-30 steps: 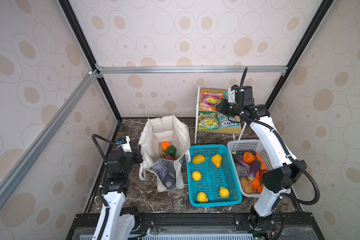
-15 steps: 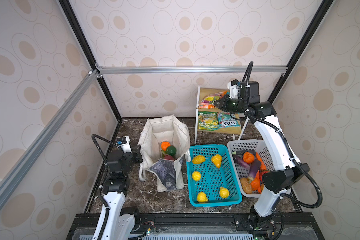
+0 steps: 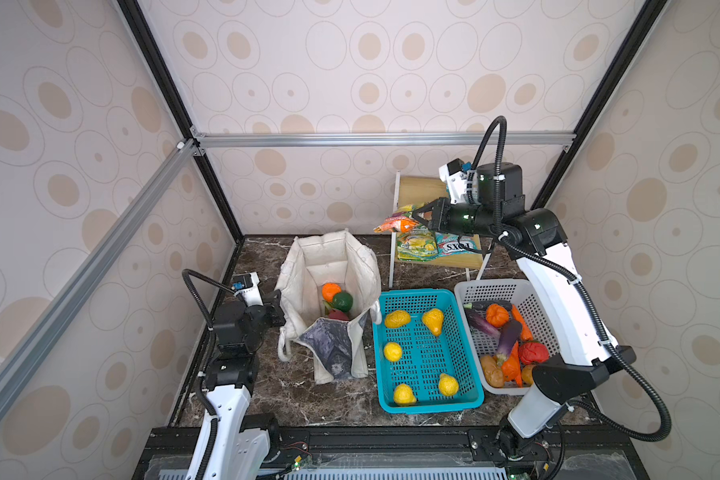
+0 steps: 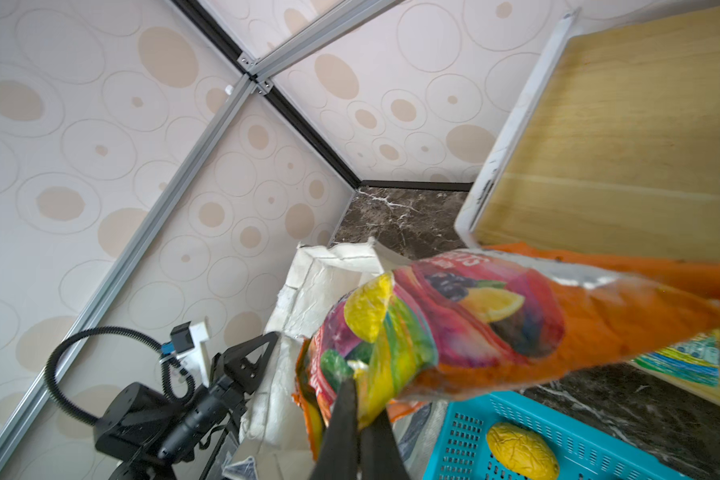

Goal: Place the food into the grocery bag and tie it
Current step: 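Grasp the orange Fox's Fruits bag and lift it off the shelf, then carry the orange candy bag over the tote bag with the right gripper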

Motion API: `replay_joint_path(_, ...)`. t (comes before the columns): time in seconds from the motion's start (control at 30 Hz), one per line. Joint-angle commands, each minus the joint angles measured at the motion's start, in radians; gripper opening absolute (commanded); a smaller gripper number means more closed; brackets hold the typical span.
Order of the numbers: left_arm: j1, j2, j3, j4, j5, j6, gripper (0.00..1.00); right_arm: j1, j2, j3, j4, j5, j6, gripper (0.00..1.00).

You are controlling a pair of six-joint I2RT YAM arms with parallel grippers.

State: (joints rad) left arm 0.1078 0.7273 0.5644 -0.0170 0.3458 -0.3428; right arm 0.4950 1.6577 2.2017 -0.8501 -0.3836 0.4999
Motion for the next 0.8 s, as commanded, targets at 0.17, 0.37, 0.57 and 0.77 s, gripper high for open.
replay_joint_path(0.17, 0.006, -0.020, 0.005, 0.011, 0.006, 0.021, 0.00, 0.251, -0.077, -0.047, 0.079, 0.125, -0.018, 0.00)
replay_joint_path(0.37, 0.006, -0.033, 0.005, 0.009, 0.004, 0.021, 0.00, 0.351, 0.039, -0.035, 0.139, 0.087, 0.008, 0.00)
replay_joint_path(0.57, 0.007, -0.035, 0.003, 0.011, 0.006, 0.019, 0.00, 0.371, 0.250, 0.025, 0.178, 0.023, 0.053, 0.00)
replay_joint_path(0.77, 0.006, -0.037, 0.003, 0.012, 0.006, 0.018, 0.00, 0.373, 0.486, 0.214, 0.072, 0.185, -0.029, 0.00)
